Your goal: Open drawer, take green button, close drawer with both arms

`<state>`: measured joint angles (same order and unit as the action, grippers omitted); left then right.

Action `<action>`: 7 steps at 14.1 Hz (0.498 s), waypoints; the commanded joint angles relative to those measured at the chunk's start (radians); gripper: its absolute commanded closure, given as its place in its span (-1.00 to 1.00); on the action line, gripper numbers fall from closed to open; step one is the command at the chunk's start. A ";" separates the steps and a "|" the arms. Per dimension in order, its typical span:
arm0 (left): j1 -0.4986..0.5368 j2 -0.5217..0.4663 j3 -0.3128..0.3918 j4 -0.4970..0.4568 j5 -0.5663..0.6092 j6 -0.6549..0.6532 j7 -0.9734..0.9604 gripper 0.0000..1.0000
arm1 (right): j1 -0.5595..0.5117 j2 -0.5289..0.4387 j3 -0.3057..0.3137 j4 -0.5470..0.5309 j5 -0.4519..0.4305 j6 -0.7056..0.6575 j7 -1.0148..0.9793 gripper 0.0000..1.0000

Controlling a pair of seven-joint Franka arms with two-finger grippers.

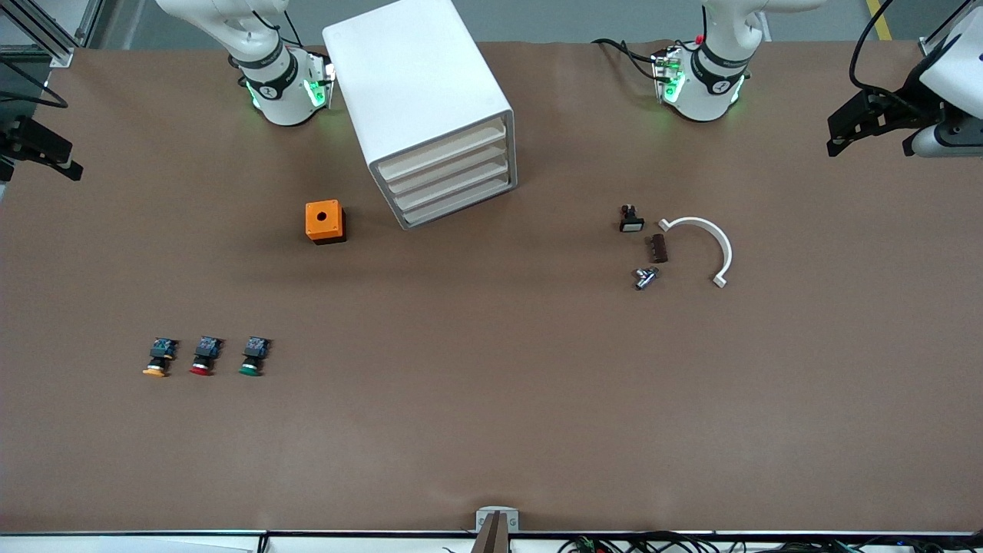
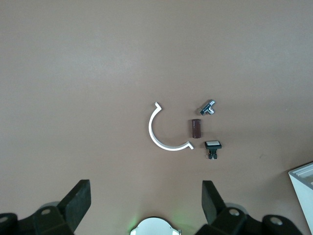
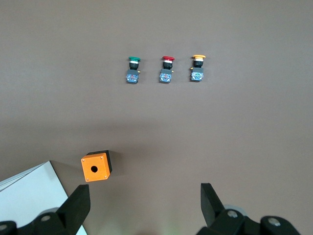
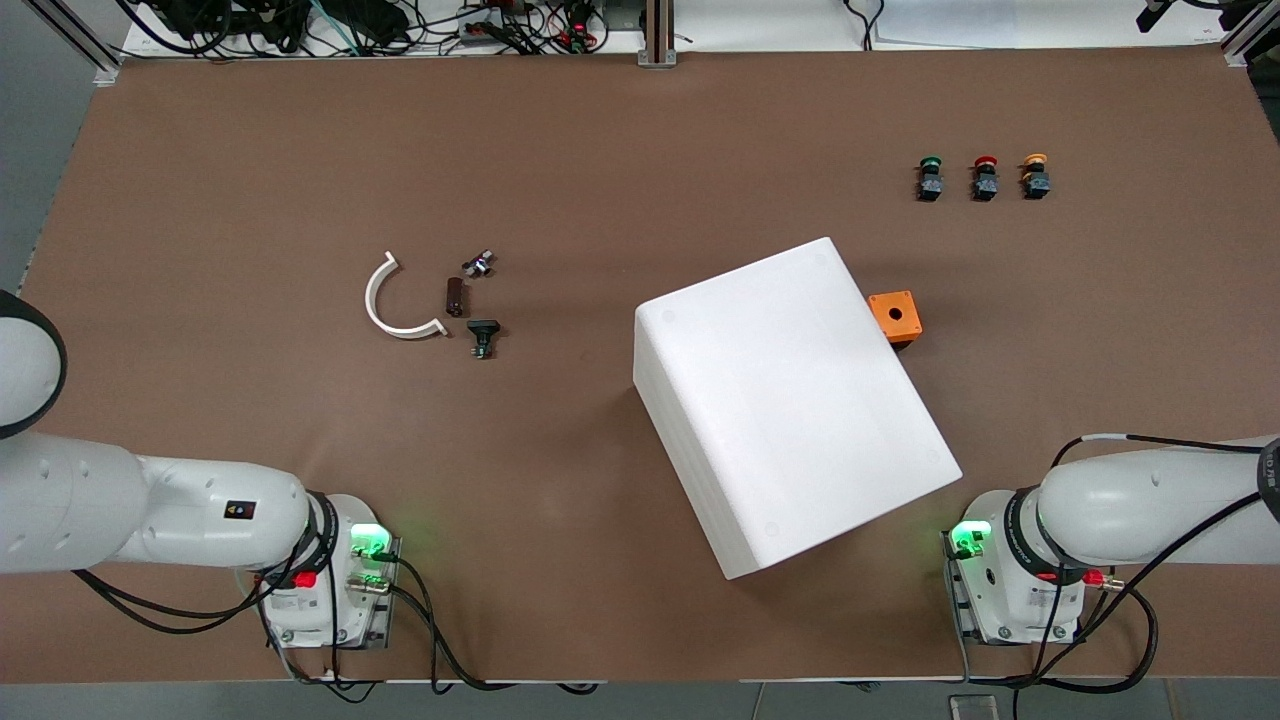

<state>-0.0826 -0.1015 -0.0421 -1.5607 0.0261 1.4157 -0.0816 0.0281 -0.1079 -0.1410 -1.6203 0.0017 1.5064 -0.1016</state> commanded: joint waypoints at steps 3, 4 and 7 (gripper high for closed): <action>0.007 0.002 -0.004 0.007 -0.003 0.005 -0.023 -0.99 | -0.011 -0.033 0.017 -0.033 -0.016 0.006 -0.012 -1.00; 0.007 0.002 -0.005 0.007 -0.003 0.005 -0.041 -0.99 | -0.010 -0.033 0.017 -0.033 -0.016 0.005 -0.012 -1.00; 0.007 0.002 -0.006 0.007 -0.003 0.005 -0.061 -0.99 | -0.010 -0.033 0.017 -0.033 -0.016 -0.005 -0.012 -1.00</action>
<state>-0.0816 -0.1001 -0.0423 -1.5607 0.0261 1.4157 -0.1277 0.0281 -0.1079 -0.1369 -1.6208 0.0017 1.5027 -0.1042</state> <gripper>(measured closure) 0.000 0.000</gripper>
